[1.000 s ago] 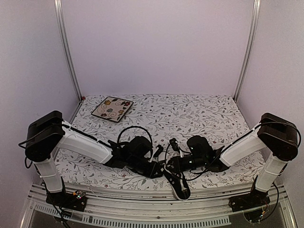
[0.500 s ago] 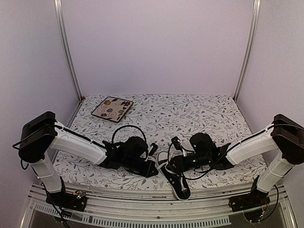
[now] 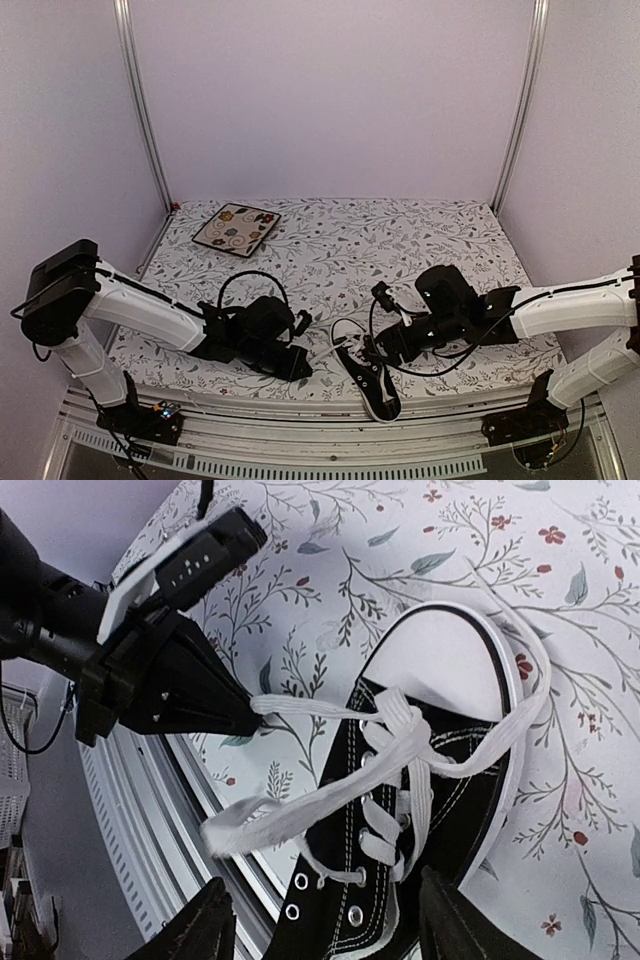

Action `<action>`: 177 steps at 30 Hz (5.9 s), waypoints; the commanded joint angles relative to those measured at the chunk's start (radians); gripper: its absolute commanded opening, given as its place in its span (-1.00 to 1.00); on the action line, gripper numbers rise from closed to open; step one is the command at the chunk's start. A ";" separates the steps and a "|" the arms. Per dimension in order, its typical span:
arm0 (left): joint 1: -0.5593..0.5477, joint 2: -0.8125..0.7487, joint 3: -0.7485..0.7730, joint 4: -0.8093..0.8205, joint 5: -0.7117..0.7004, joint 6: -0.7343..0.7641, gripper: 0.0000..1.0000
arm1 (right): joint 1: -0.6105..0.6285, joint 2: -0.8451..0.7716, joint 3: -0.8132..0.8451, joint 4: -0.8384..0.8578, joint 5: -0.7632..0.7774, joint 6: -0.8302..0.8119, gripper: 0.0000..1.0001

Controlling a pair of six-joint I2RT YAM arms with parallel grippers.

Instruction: Tie the shoes

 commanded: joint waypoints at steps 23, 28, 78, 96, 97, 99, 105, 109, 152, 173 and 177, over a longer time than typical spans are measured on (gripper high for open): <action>0.005 -0.092 -0.071 0.006 -0.019 -0.047 -1.00 | -0.045 0.604 0.733 -0.398 0.372 0.033 0.17; 0.004 -0.081 -0.068 0.023 -0.007 -0.045 -1.00 | -0.045 0.738 0.864 -0.454 0.374 -0.054 0.01; 0.146 -0.260 -0.064 -0.093 -0.074 0.016 -1.00 | -0.376 0.282 0.473 -0.580 0.856 0.006 -0.96; 0.313 -0.211 0.131 -0.082 0.022 0.175 -1.00 | -0.123 -0.151 0.293 -0.102 -0.081 -0.114 -0.96; 0.320 -0.194 0.154 -0.074 0.034 0.185 -1.00 | -0.069 -0.141 0.288 -0.044 -0.097 -0.090 -0.96; 0.337 -0.160 0.203 -0.059 0.068 0.199 -1.00 | 0.041 -0.090 0.291 0.030 -0.115 -0.046 -0.96; 0.353 -0.074 0.327 -0.069 0.126 0.246 -1.00 | 0.286 0.163 0.406 0.133 -0.129 0.000 -0.96; 0.354 -0.054 0.346 -0.052 0.185 0.273 -1.00 | 0.337 0.305 0.505 0.089 -0.131 -0.009 -0.63; 0.228 -0.107 0.072 0.141 0.195 0.219 0.15 | -0.107 0.371 0.551 -0.084 0.015 -0.049 -0.95; -0.070 0.193 0.188 0.039 0.031 0.147 -0.34 | -0.106 0.339 0.484 -0.045 0.008 0.015 -0.96; -0.081 0.199 0.204 -0.016 -0.062 0.127 -1.00 | -0.110 0.302 0.467 -0.048 0.064 0.038 -0.96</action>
